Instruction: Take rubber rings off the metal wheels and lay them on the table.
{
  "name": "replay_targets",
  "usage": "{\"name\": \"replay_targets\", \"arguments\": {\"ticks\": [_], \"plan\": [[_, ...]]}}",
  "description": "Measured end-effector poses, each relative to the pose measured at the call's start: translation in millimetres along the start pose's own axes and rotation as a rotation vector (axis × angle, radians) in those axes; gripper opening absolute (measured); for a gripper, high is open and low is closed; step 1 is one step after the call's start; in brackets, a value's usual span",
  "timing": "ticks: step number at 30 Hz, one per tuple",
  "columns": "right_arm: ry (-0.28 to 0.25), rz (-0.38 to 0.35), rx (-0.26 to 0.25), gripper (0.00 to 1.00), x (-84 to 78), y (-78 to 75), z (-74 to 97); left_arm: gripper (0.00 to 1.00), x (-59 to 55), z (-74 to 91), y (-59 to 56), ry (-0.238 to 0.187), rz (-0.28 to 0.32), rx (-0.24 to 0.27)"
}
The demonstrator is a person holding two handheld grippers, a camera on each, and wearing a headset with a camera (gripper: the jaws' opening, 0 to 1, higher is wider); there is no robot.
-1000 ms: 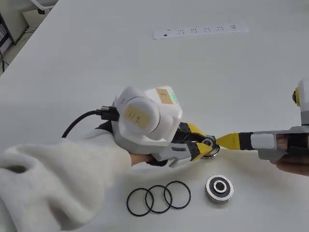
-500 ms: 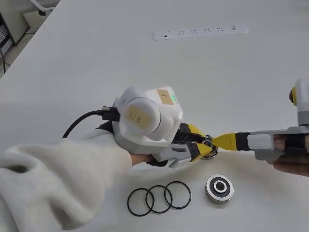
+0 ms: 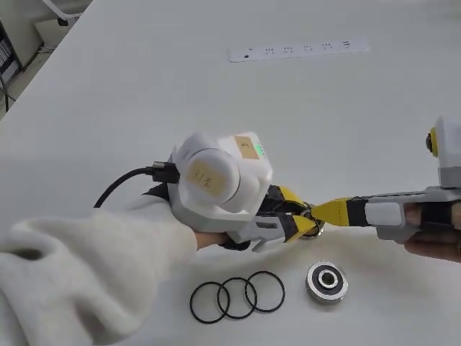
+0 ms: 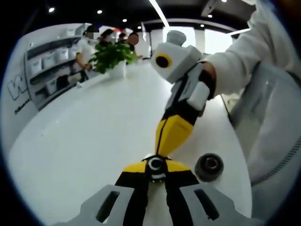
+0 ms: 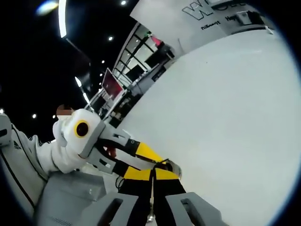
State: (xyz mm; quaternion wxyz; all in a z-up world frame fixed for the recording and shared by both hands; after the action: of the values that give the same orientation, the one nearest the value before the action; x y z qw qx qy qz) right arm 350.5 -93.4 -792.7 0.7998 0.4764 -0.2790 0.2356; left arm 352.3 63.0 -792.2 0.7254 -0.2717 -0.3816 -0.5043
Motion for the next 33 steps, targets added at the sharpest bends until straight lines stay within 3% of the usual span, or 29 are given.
{"name": "replay_targets", "arguments": {"ticks": [5, 9, 11, 15, 19, 23, 30, 33], "plan": [[0.003, 0.007, -0.026, 0.00, -0.7, -1.5, 2.3, 0.13, 1.6, -0.2, -0.9, 0.014, -0.001, 0.008], [-0.013, 0.002, -0.025, 0.00, 1.7, -1.6, 3.7, 0.14, 2.8, 3.9, -2.4, 0.035, -0.065, -0.001], [-0.006, 0.018, -0.035, 0.00, 2.3, -1.6, 3.8, 0.15, 4.7, 7.6, -2.7, 0.032, -0.058, -0.013], [0.007, 0.022, -0.040, 0.00, 2.5, -1.5, 3.6, 0.17, 7.7, 15.4, -3.5, 0.015, -0.061, -0.019], [0.017, 0.031, -0.043, 0.00, 4.3, 0.7, 5.0, 0.27, 12.1, 28.8, -3.8, -0.023, -0.039, -0.028], [0.023, 0.048, -0.048, 0.00, 7.0, 4.6, 8.4, 0.28, 17.0, 43.7, -5.2, -0.052, -0.015, -0.023], [0.018, 0.070, -0.054, 0.00, 10.5, 14.4, 20.5, 0.42, 26.3, 75.0, -5.9, -0.113, 0.022, -0.005], [0.020, 0.079, -0.059, 0.00, 10.9, 18.1, 25.3, 0.49, 27.4, 85.7, -8.0, -0.112, 0.020, 0.007]]}}
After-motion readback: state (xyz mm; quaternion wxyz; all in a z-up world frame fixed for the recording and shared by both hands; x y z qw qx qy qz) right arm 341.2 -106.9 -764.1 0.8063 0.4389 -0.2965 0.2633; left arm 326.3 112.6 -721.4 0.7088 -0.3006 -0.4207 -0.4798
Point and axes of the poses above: the centre of the closed fingertips' face, and the gripper's own axes: z roughly backward along the fingers, y roughly to its left, x roughly out of its top, the point moved 10 cm from there along z, roughly backward along the fingers, and after that the axes turned 4 degrees about z, right-handed, at the moved point
